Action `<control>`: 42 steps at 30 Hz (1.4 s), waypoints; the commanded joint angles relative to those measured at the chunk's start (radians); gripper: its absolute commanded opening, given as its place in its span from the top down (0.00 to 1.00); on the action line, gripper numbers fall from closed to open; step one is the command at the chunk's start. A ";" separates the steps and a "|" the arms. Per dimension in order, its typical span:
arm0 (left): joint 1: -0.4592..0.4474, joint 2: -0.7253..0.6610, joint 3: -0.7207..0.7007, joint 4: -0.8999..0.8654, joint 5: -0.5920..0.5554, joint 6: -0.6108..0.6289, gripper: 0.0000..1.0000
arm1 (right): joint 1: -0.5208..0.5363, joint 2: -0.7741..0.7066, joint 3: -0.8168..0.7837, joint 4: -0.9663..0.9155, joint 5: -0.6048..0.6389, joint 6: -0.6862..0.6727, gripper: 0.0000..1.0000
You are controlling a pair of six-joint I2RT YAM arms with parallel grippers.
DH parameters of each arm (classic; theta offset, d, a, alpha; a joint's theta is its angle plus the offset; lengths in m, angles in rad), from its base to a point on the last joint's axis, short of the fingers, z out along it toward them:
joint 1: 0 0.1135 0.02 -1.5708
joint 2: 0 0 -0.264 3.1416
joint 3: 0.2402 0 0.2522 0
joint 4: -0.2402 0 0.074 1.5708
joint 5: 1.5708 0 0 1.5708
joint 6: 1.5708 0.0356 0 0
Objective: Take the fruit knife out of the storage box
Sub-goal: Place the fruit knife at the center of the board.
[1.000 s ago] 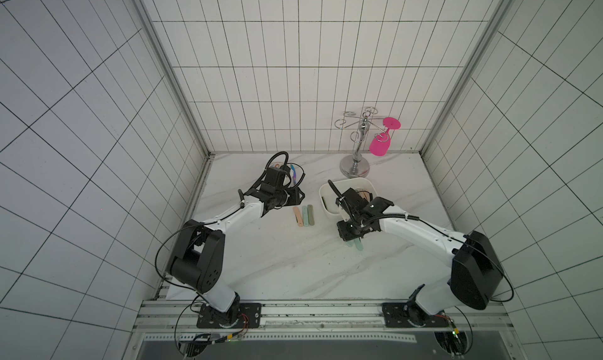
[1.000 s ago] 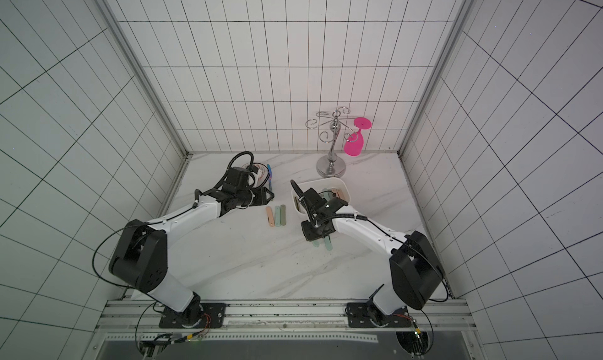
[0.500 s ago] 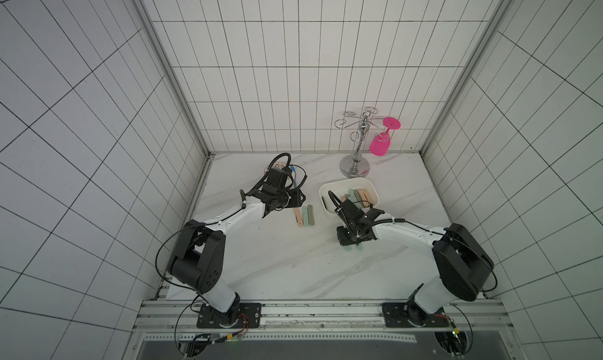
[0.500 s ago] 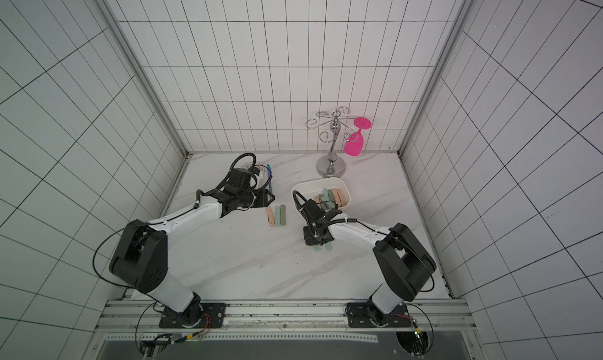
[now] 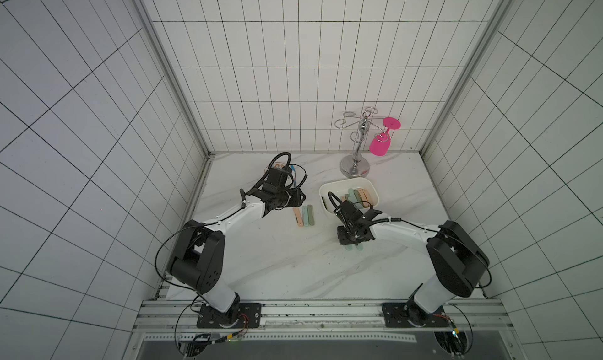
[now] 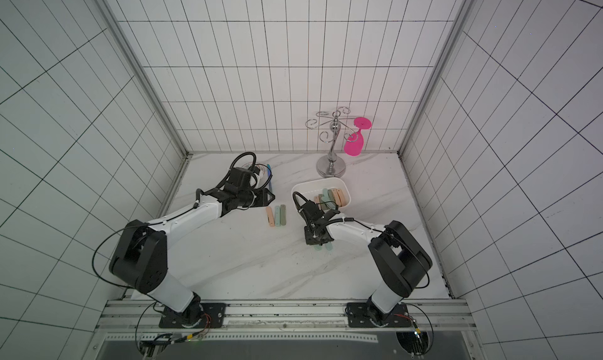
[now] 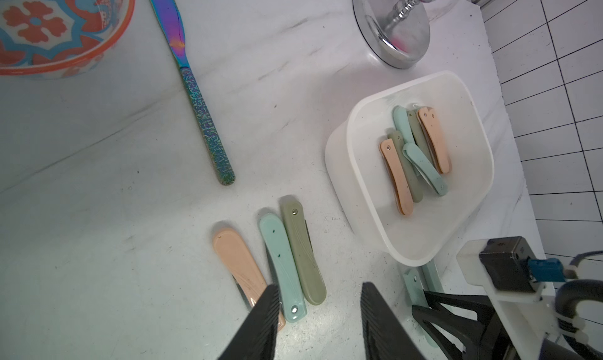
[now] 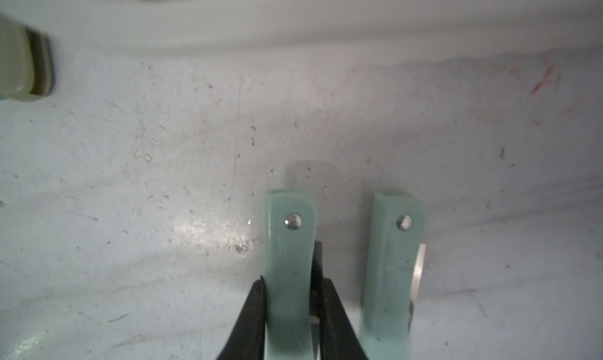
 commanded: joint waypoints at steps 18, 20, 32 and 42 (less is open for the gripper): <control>-0.009 -0.014 0.006 0.014 -0.021 0.004 0.55 | 0.006 -0.036 -0.033 -0.029 -0.007 0.017 0.64; -0.010 -0.017 0.004 0.015 -0.023 0.003 0.55 | 0.006 -0.045 -0.031 -0.030 -0.008 0.014 0.63; -0.013 -0.032 0.022 0.006 -0.048 0.011 0.53 | 0.004 -0.153 0.068 -0.156 0.034 -0.051 0.50; -0.013 -0.004 0.156 -0.045 -0.042 0.103 0.40 | -0.132 -0.145 0.293 -0.276 -0.057 -0.180 0.25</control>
